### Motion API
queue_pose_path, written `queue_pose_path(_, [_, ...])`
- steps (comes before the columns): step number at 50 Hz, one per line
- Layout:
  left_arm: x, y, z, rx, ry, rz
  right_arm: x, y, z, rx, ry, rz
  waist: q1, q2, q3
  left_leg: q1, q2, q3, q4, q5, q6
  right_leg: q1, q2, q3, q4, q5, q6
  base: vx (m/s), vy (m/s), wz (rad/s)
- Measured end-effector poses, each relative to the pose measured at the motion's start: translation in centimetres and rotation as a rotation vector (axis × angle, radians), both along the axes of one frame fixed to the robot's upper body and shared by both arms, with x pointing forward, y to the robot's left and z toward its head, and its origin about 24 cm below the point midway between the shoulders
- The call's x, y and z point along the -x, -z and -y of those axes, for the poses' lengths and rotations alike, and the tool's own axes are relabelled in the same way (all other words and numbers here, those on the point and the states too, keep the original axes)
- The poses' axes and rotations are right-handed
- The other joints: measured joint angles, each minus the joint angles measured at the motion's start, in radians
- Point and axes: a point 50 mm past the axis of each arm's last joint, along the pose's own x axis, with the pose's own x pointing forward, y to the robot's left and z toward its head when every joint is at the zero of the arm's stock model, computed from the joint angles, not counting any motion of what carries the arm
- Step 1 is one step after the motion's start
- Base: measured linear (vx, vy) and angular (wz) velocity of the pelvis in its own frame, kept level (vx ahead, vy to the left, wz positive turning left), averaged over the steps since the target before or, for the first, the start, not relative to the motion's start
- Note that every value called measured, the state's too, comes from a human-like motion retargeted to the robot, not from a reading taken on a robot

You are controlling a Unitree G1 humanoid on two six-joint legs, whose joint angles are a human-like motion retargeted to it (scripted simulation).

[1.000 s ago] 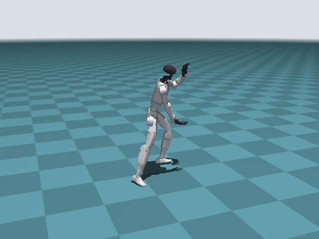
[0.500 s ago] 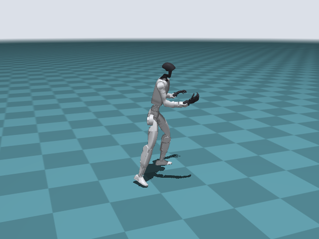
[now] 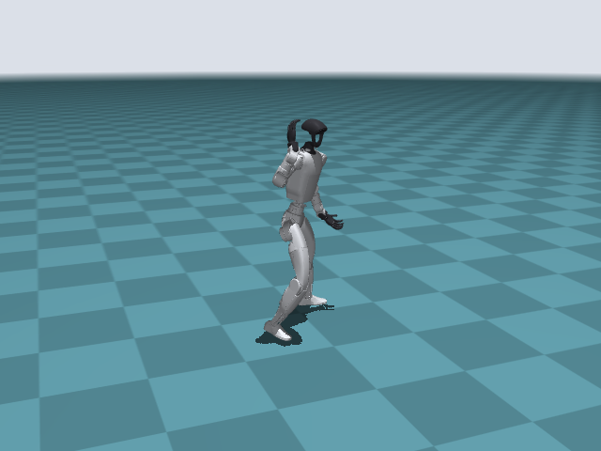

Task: Kungfu

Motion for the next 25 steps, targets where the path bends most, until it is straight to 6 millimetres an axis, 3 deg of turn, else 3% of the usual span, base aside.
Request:
queue_pose_path(5, [-1.8, 0.0, 0.8, -0.004, 0.159, 0.005, 0.2, 0.7, 0.0, -0.018, -0.020, 0.024, -0.018, 0.020, 0.017, 0.003, -0.066, -0.002, 0.007, -0.021, 0.000, -0.016, -0.053, 0.043, -0.016, 0.029, 0.018, -0.08, 0.26, 0.08])
queue_pose_path(8, [-1.4, 0.2, 0.8, -0.060, 0.301, -0.084, 0.1, 1.2, 0.0, -0.048, -0.006, 0.031, -0.023, 0.033, 0.032, 0.012, -0.086, -0.022, 0.027, -0.049, 0.000, -0.004, -0.069, 0.053, -0.060, 0.062, 0.023, -0.01, 0.27, -0.21])
queue_pose_path(18, [4.5, 1.0, -0.3, -0.285, 0.726, -0.609, -1.5, 1.4, -0.2, -0.040, -0.044, -0.045, -0.025, 0.034, 0.072, 0.064, -0.208, -0.048, 0.085, -0.208, 0.000, -0.011, -0.140, 0.098, -0.308, 0.264, 0.075, -0.02, 0.33, -0.65])
queue_pose_path(21, [6.0, 1.3, 0.0, -0.260, 0.758, -0.683, -1.9, 1.3, 0.0, -0.038, -0.080, -0.080, -0.036, 0.019, 0.091, 0.084, -0.283, -0.111, 0.111, -0.290, 0.000, -0.014, -0.166, 0.134, -0.370, 0.325, 0.116, -0.01, 0.36, -0.54])
queue_pose_path(25, [7.1, 1.7, 0.9, -0.189, 0.717, -0.660, -2.2, 1.1, 0.3, -0.022, -0.136, -0.119, -0.026, -0.001, 0.117, 0.106, -0.319, -0.147, 0.143, -0.331, 0.000, -0.032, -0.157, 0.153, -0.433, 0.407, 0.134, -0.04, 0.16, -0.76])
